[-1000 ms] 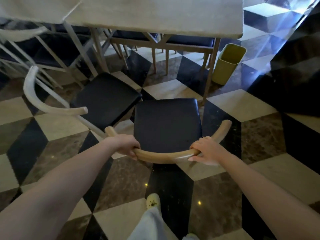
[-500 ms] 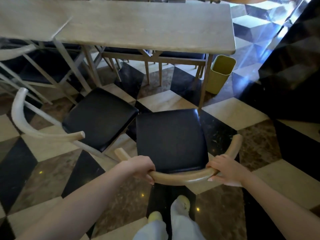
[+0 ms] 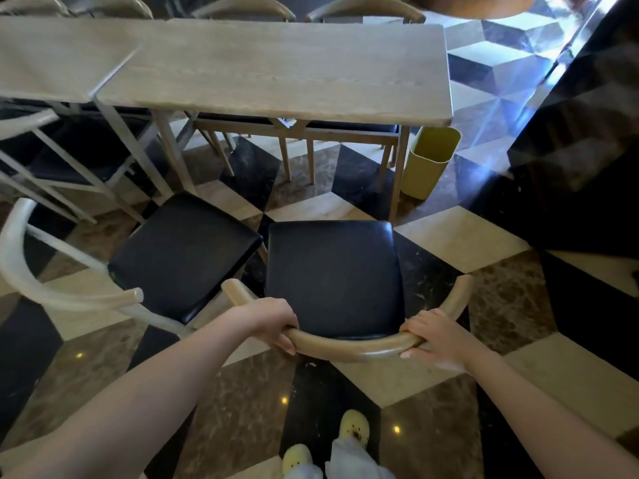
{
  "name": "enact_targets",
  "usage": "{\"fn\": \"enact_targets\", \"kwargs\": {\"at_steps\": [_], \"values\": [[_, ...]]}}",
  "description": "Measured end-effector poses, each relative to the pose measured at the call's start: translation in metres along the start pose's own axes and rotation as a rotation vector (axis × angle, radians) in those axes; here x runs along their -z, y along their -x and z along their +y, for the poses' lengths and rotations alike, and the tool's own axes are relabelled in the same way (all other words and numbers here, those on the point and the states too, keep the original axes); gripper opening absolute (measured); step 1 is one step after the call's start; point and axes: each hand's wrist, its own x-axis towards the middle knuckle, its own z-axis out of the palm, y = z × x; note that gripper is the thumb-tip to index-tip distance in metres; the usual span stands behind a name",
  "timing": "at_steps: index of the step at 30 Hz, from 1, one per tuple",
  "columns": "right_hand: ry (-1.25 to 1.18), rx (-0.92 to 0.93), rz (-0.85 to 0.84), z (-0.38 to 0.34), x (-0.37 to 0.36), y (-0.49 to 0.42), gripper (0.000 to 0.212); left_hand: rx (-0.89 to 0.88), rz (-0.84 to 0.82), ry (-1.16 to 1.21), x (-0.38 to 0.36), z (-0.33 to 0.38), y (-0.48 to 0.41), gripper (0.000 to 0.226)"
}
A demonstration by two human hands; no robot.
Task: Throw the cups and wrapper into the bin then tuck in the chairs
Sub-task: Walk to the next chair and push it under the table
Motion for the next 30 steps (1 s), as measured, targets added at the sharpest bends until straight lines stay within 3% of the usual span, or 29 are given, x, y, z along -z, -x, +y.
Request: {"fn": "enact_targets", "kwargs": {"at_steps": [8, 13, 30], "values": [[0.051, -0.005, 0.047, 0.021, 0.029, -0.045, 0.095, 0.062, 0.018, 0.090, 0.031, -0.034, -0.028, 0.033], [0.073, -0.038, 0.042, 0.031, 0.045, -0.082, 0.051, 0.074, 0.023, 0.126, 0.050, -0.065, -0.048, 0.031], [0.003, -0.164, 0.157, 0.055, 0.107, -0.211, 0.042, -0.001, -0.013, 0.011, 0.170, -0.194, -0.124, 0.023]]}}
